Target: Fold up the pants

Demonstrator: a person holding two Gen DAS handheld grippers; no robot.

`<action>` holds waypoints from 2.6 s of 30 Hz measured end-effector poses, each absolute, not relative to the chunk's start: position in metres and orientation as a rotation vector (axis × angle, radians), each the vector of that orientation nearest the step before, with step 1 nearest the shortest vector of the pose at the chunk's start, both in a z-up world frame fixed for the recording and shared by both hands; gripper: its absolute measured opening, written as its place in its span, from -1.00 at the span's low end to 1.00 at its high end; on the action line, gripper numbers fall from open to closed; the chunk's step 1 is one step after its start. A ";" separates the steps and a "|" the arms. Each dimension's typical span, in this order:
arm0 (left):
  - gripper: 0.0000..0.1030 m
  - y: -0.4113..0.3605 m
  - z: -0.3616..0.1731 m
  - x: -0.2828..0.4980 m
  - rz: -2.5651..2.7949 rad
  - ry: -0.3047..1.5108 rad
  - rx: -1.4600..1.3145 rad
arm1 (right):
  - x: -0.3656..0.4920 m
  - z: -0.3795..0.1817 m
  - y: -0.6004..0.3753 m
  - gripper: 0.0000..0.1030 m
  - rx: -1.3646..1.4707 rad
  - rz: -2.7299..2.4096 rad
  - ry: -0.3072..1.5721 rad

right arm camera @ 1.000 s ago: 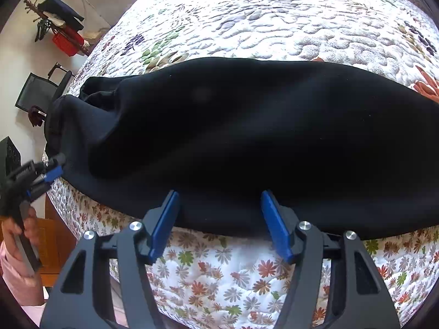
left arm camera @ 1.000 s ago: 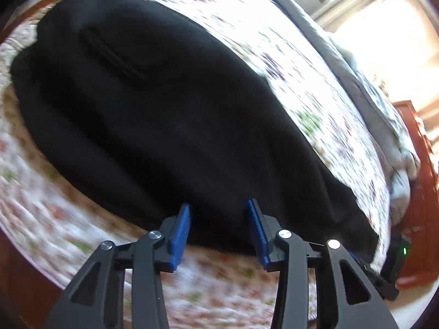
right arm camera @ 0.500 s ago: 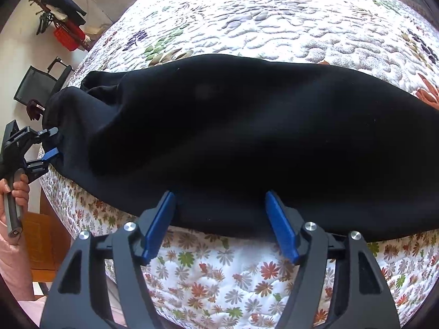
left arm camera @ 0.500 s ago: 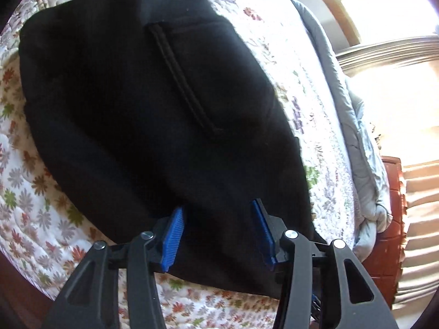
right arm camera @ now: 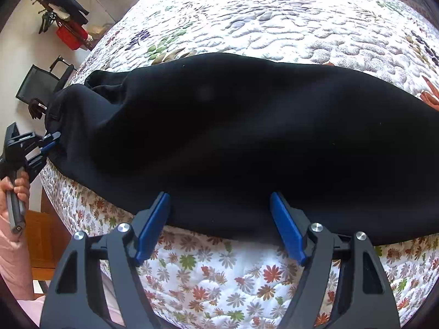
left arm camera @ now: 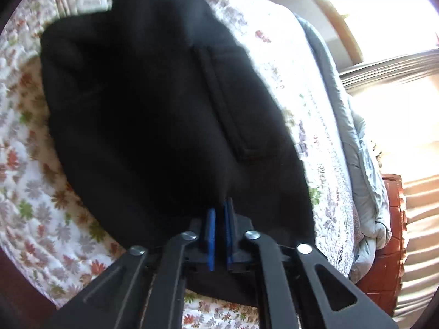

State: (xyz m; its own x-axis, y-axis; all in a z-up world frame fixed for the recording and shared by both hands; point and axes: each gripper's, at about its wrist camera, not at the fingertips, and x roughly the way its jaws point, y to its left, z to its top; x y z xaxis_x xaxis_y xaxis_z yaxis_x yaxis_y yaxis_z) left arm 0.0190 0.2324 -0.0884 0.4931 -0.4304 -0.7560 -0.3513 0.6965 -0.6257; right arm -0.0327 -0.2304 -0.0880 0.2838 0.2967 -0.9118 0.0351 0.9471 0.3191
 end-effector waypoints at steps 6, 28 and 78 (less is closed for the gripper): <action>-0.93 0.228 -0.049 -0.014 -0.016 1.007 -0.754 | -0.032 -0.088 -0.233 0.46 0.312 0.184 1.279; 0.11 0.186 0.003 -0.036 0.081 0.981 -0.311 | -0.022 -0.056 -0.218 0.44 0.312 0.252 1.220; 0.70 0.214 -0.061 0.031 0.065 1.048 -0.291 | 0.130 -0.074 -0.084 -0.94 -0.148 0.789 1.273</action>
State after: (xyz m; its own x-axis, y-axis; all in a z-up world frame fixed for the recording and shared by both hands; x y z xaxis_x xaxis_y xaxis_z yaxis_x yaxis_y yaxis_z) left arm 0.0306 0.2136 -0.0610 0.5008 -0.0849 -0.8614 -0.1909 0.9599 -0.2055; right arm 0.1299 -0.0839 -0.0742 0.0745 0.4455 -0.8922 -0.6007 0.7342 0.3165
